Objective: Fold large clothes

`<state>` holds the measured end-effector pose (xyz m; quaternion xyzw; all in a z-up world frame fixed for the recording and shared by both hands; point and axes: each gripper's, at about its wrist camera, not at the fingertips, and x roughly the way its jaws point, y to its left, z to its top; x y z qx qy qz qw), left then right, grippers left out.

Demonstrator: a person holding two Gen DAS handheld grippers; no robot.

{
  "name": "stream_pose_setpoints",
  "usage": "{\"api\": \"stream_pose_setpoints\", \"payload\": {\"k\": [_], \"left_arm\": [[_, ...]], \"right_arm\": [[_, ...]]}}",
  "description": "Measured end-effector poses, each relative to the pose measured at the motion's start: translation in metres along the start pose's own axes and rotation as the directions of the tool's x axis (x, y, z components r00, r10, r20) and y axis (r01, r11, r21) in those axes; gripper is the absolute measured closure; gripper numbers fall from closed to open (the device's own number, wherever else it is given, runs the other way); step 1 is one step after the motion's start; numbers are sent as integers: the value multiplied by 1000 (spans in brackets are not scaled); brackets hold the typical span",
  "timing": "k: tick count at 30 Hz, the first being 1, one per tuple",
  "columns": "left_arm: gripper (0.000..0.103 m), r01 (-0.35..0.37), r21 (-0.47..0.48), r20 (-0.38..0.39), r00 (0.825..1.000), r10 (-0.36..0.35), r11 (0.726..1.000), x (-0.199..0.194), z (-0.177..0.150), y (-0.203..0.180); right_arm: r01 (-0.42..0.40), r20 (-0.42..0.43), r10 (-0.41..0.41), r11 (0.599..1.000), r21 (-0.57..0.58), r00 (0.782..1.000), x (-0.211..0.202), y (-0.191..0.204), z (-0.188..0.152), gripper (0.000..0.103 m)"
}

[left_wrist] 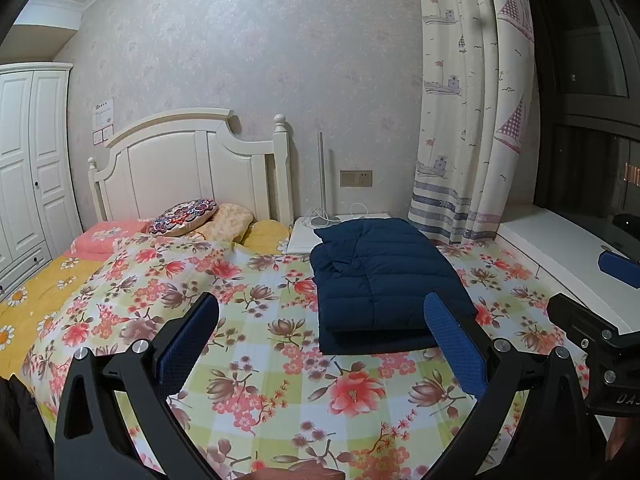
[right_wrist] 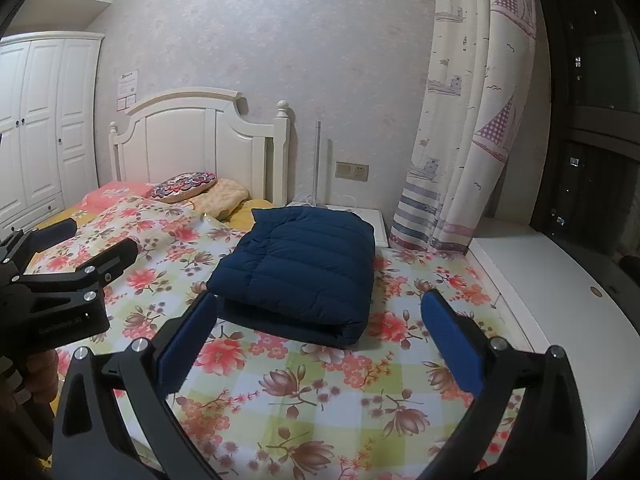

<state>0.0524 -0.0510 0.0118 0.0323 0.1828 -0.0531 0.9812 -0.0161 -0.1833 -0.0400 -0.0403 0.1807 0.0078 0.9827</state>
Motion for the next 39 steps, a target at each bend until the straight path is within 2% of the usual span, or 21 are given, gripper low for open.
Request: {"api": "stream_pose_setpoints", "payload": {"k": [39], "left_arm": [[4,-4,-1,-2,1000,4,1000,-1,-1,0]], "right_arm": [[-17,-7,17,1000,-11,1000,0,0,0,2]]}}
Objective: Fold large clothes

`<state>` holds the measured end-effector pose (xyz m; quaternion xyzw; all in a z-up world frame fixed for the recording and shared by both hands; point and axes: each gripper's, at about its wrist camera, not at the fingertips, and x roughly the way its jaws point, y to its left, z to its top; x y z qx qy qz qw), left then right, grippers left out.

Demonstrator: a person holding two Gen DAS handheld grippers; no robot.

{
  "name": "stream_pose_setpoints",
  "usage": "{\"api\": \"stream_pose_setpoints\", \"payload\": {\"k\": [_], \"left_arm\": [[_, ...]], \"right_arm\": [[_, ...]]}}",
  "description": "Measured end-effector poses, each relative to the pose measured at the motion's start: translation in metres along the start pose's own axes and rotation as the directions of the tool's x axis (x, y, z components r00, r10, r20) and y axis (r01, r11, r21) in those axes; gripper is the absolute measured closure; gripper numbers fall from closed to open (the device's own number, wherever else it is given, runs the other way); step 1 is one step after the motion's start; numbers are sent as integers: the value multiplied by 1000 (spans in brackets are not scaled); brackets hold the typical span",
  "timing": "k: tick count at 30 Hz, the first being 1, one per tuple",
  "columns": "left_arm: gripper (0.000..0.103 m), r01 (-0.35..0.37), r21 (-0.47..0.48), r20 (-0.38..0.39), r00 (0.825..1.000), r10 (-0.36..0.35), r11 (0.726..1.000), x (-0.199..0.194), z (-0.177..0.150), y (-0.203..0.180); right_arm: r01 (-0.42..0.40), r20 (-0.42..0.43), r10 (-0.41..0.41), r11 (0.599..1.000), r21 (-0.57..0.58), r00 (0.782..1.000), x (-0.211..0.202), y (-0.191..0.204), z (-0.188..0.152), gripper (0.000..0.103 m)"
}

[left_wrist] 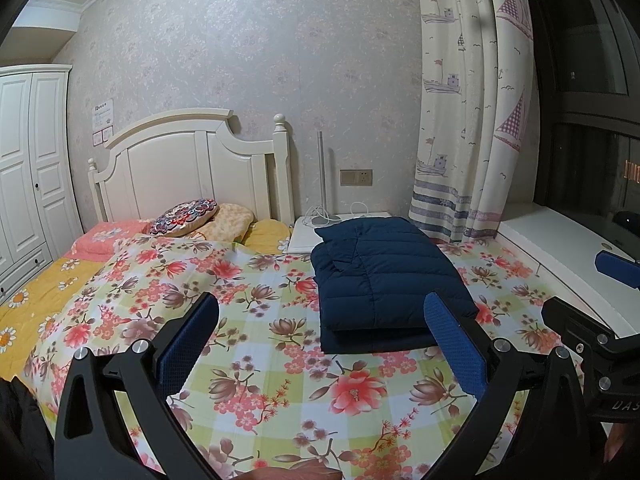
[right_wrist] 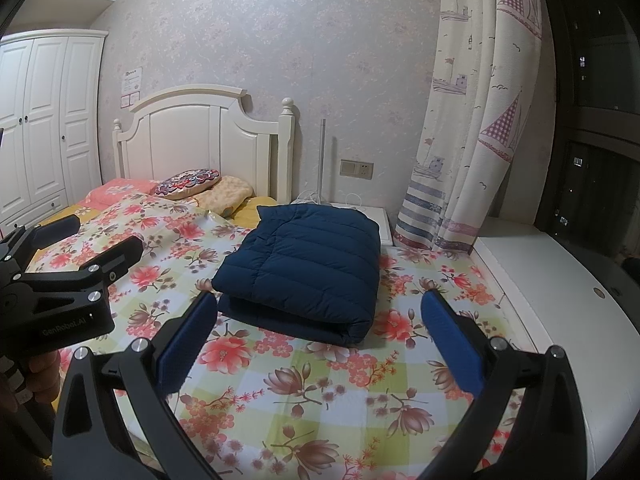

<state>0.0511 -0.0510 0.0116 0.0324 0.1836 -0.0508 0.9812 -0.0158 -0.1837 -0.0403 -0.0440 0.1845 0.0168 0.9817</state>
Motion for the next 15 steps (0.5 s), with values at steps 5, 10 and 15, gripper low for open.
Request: {"api": "stream_pose_setpoints", "payload": {"k": [5,10,15], "left_arm": [[4,0,1,2,1000,0,1000,0,-1,0],[4,-1,0,0,1000,1,1000,0,-1,0],[4,-1,0,0,1000,1,1000,-1,-2,0]], "right_arm": [[-2,0,2,1000,0,1000,1,-1,0,2],[-2,-1,2,1000,0,1000,1,0,0,2],[-6,-2,6,1000,-3,1000,1,0,-3,2]]}}
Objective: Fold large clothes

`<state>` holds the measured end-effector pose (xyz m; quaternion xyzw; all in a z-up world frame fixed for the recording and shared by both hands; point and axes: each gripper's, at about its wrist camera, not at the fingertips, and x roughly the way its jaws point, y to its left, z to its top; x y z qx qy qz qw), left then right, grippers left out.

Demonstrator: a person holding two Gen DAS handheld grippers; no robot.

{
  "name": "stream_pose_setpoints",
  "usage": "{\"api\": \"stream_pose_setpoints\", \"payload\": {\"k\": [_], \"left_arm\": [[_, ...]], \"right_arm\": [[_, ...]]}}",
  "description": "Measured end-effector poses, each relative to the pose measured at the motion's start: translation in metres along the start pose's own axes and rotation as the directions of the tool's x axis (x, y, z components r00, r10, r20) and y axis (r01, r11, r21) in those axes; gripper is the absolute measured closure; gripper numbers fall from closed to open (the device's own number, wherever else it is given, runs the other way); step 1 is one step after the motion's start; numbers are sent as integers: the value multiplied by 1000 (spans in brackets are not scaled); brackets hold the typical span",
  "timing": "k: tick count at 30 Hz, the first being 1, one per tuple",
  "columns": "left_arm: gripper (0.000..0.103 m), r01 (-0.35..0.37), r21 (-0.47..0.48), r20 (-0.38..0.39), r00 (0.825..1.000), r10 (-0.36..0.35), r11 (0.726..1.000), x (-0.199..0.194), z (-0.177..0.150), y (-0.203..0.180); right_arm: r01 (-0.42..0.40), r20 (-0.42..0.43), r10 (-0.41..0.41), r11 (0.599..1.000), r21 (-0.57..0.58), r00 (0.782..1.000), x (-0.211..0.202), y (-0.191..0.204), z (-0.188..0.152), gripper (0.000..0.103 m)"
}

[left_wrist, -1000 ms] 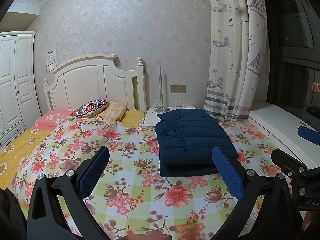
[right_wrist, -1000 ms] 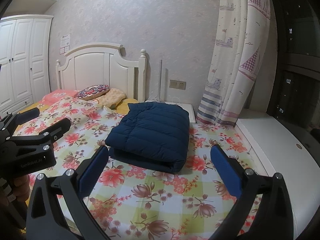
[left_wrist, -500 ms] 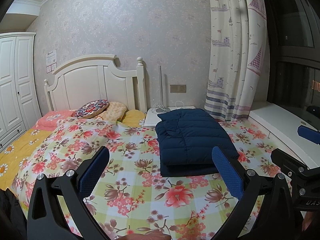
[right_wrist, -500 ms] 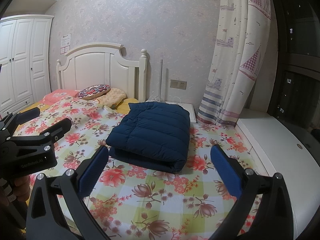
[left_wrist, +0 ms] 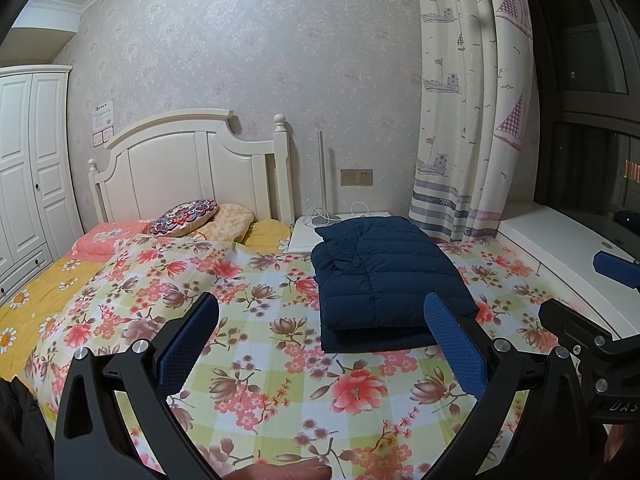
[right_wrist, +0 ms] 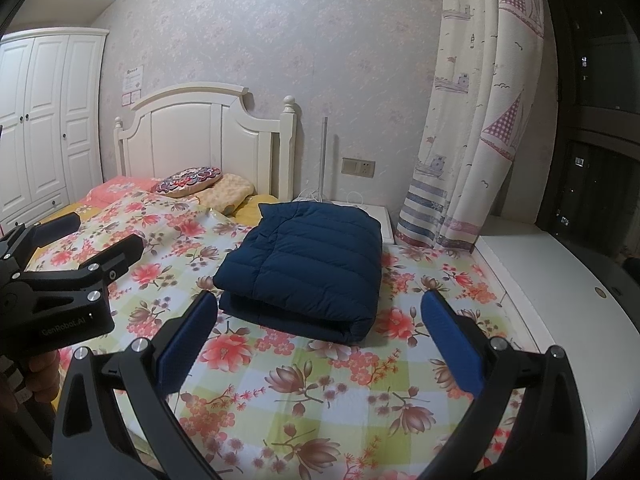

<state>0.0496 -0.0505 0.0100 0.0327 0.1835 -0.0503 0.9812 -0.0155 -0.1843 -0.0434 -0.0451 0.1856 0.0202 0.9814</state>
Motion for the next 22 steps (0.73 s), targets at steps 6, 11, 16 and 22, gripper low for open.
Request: {"api": "stream_pose_setpoints", "payload": {"k": [6,11,16,22], "left_arm": [[4,-1,-5,-7,1000,1,1000,4,-5,2],[4,31,-12,-41,999,-32,999,27,-12,2],[4,88,36,-94,992,-85,995,75,-21,-8],[4,-61,-42,-282,958,46,997,194,-12,102]], "right_arm": [[-10,-17,10,1000,-4,1000,7,0,-7,2],[-27,-69,27,1000,0,997,30,-3,-17,2],[-40,-146,38,999,-9,988,75,-6,-32,2],[131,-194,-128,991,2,973,133,-105,-17,3]]}}
